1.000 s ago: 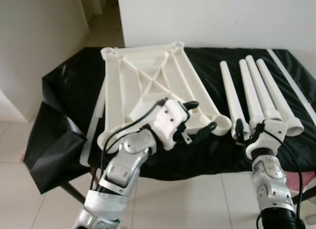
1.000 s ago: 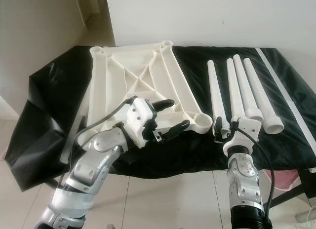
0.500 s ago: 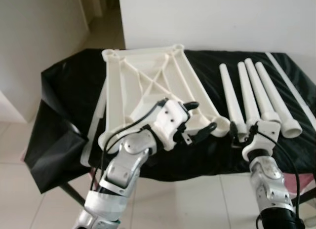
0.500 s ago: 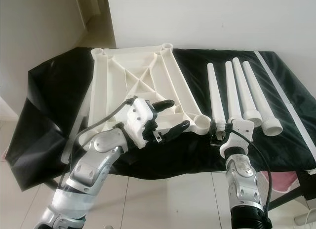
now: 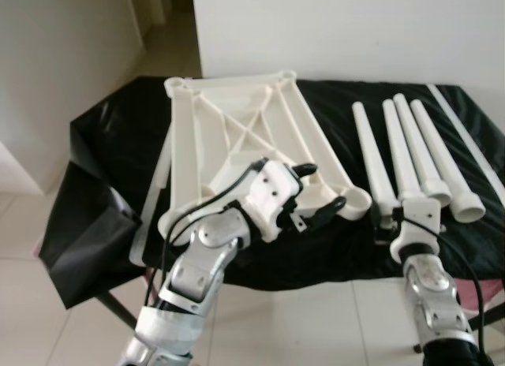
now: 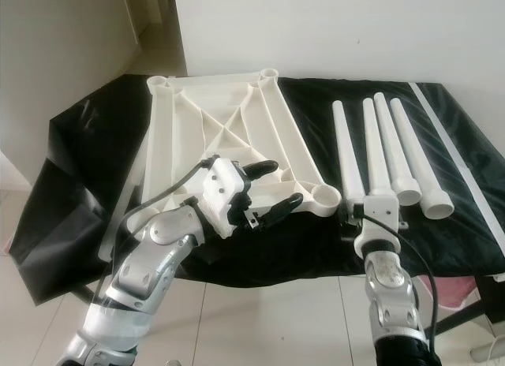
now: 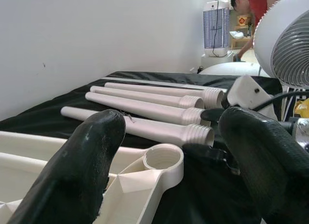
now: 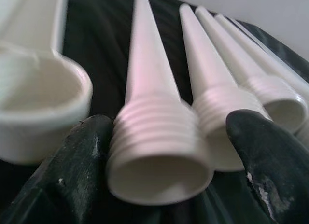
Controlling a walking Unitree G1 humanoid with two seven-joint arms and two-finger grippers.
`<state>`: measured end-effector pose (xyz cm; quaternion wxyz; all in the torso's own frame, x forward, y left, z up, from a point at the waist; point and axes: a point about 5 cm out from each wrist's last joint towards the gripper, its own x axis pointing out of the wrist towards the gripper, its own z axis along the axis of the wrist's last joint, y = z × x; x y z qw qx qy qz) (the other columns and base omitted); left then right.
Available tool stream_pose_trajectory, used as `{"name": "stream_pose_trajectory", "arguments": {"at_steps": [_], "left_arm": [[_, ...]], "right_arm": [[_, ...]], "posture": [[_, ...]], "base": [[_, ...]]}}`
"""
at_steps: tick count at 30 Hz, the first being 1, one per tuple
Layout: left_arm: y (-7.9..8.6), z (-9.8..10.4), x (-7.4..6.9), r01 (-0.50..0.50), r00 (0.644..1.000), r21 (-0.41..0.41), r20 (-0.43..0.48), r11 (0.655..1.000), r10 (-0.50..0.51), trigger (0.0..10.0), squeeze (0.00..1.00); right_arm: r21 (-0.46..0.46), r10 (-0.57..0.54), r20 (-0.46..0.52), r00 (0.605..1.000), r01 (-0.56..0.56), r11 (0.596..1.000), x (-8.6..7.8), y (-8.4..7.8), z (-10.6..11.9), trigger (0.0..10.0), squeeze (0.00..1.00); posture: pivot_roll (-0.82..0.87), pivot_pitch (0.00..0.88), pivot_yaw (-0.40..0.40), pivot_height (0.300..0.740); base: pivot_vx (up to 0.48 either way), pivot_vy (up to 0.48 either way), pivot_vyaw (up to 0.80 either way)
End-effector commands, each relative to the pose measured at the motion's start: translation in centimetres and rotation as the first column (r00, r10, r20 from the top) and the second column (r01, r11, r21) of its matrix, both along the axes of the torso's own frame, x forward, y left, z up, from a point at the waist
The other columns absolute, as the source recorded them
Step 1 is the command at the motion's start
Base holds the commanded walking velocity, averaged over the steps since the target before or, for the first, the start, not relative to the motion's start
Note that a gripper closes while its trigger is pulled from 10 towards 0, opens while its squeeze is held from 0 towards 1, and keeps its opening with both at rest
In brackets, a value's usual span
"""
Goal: Building children table
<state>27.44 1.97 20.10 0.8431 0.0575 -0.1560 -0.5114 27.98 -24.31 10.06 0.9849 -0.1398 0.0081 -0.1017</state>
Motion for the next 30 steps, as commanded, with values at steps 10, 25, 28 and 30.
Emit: {"name": "stream_pose_trajectory", "arguments": {"at_steps": [10, 25, 28, 30], "left_arm": [[0.1, 0.2, 0.2, -0.048, 0.999, -0.020, 0.003, 0.999, 0.048, 10.0, 0.00], [0.1, 0.4, 0.2, -0.053, 0.999, -0.028, 0.004, 0.998, 0.054, 10.0, 0.00], [0.1, 0.4, 0.2, -0.054, 0.999, -0.029, 0.004, 0.998, 0.054, 10.0, 0.00], [0.1, 0.4, 0.1, -0.053, 0.999, -0.029, 0.005, 0.998, 0.053, 10.0, 0.00]], "right_arm": [[-0.055, -0.015, -0.081, 0.997, 0.011, 0.998, -0.4, -0.6, -1.4, 10.0, 0.00], [-0.099, 0.001, 0.221, 0.975, 0.022, 0.995, -0.8, -0.5, 3.0, 10.0, 0.00], [-0.099, -0.024, 0.236, 0.971, 0.048, 0.994, -0.9, -0.9, 3.4, 10.0, 0.00], [-0.111, -0.038, 0.232, 0.972, 0.066, 0.992, -0.9, -1.2, 3.4, 10.0, 0.00]], "posture": [[-0.08, 0.044, -0.006, 0.740], [-0.08, 0.047, -0.013, 0.740], [-0.08, 0.046, -0.012, 0.740], [-0.08, 0.049, -0.014, 0.740]], "base": [[0.000, 0.000, 0.00], [0.000, 0.000, 0.00], [0.000, 0.000, 0.00], [0.000, 0.000, 0.00]]}}
